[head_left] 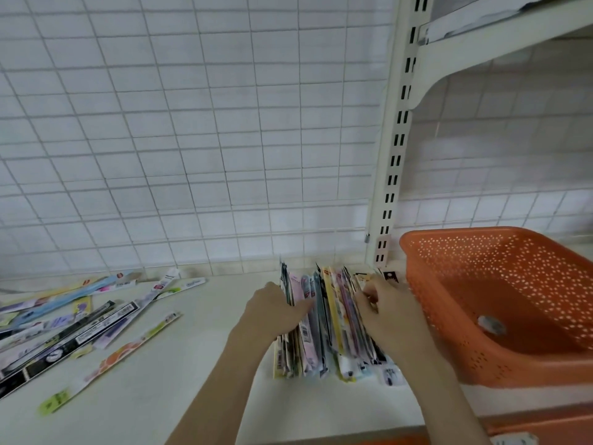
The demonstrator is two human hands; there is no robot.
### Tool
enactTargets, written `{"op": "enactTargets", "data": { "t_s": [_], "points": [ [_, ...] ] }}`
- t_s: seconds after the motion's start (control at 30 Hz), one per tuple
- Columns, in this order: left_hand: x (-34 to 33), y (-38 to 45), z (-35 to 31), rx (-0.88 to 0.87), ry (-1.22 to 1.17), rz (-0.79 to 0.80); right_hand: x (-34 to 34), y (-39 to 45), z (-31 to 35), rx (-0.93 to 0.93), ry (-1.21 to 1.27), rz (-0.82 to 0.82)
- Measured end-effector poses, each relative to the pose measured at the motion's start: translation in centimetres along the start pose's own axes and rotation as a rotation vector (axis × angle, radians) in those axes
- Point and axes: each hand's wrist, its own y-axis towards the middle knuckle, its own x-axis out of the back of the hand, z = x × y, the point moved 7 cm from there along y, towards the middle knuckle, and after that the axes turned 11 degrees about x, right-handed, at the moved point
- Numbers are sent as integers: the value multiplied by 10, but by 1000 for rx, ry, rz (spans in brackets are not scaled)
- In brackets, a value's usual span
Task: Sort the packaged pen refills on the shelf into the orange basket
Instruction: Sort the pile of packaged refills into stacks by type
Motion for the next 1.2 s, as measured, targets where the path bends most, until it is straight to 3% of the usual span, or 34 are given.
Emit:
{"op": "enactTargets", "data": {
  "t_s": [0.33, 0.67, 1.1, 1.2],
  "points": [
    [19, -1, 37, 10, -88, -121, -1, 2, 32, 91, -38, -33],
    [78, -30, 144, 47, -144, -384, -47, 7, 119, 246, 44, 65],
    [179, -41, 311, 180, -215, -582, -158, 7, 266, 409, 114, 361],
    [193, -42, 344, 186, -263, -586, -184, 1, 295, 482, 146, 490]
  ]
}}
